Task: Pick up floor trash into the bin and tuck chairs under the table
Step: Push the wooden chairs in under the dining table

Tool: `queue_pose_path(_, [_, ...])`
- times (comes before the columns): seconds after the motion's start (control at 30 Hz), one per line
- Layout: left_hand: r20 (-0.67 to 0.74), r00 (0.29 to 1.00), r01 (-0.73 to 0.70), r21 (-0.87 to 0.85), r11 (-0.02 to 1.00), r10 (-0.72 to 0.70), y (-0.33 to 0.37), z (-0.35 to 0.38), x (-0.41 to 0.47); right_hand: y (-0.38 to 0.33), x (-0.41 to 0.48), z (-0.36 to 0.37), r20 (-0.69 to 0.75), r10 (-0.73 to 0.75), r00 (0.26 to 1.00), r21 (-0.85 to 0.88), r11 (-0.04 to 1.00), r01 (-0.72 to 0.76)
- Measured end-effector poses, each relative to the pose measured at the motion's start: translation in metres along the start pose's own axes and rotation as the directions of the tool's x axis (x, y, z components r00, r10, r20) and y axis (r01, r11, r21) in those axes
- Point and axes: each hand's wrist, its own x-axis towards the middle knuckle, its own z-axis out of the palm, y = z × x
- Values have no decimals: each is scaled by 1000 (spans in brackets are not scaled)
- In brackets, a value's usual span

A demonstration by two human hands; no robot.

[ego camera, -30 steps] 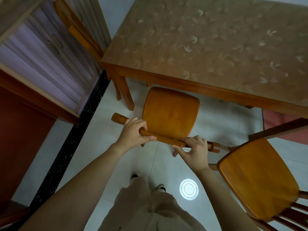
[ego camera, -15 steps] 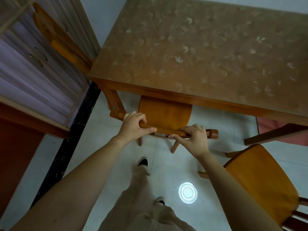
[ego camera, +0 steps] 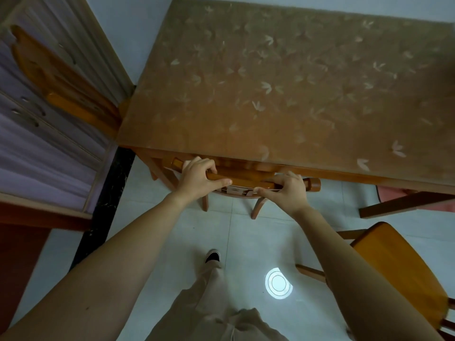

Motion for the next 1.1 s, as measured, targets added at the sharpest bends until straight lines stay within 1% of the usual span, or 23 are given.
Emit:
queue_pose_path(0.27, [6, 1000, -12, 2, 1000, 12, 7, -13, 32, -4, 36, -6, -10, 44, 999, 4, 999, -44])
queue_pose_path(0.4, [2, 1000, -26, 22, 999, 26, 6, -13, 32, -2, 37, -4, -12, 38, 999, -40, 998, -38])
queue_pose_path(0.57, [37, 999, -27, 40, 999, 26, 7, -15, 30, 1, 36, -2, 12, 53, 999, -56, 997, -52])
queue_pose_path(0.63, [60, 997, -41, 55, 998, 38, 8, -17, 27, -1, 34, -2, 22, 82, 996, -49, 995, -81])
queue_pose_path(0.73, [76, 993, -94, 69, 993, 89, 10, -23, 19, -12, 26, -3, 9, 123, 992, 18, 992, -124])
queue_pose_path(0.83, [71, 989, -136, 31, 990, 134, 18, -35, 8, -28, 10, -9, -55, 89, 995, 72, 994, -85])
queue_pose_path(0.9, [75, 981, -182, 40, 983, 178, 26, -43, -1, -37, -5, -16, -102, 43, 994, 37, 999, -39])
queue_pose_path(0.93, [76, 974, -221, 71, 973, 215, 31, -46, -7, -43, -14, -21, -131, 18, 991, 16, 1000, -16])
queue_pose_path(1.03, [76, 937, -348, 223, 911, 340, 46, -52, -31, -53, -46, -35, -201, -55, 978, -67, 997, 42])
queue_pose_path(1.1, [54, 908, -413, 284, 865, 416, 60, -53, -53, -56, -74, -43, -225, -97, 970, -159, 985, 62])
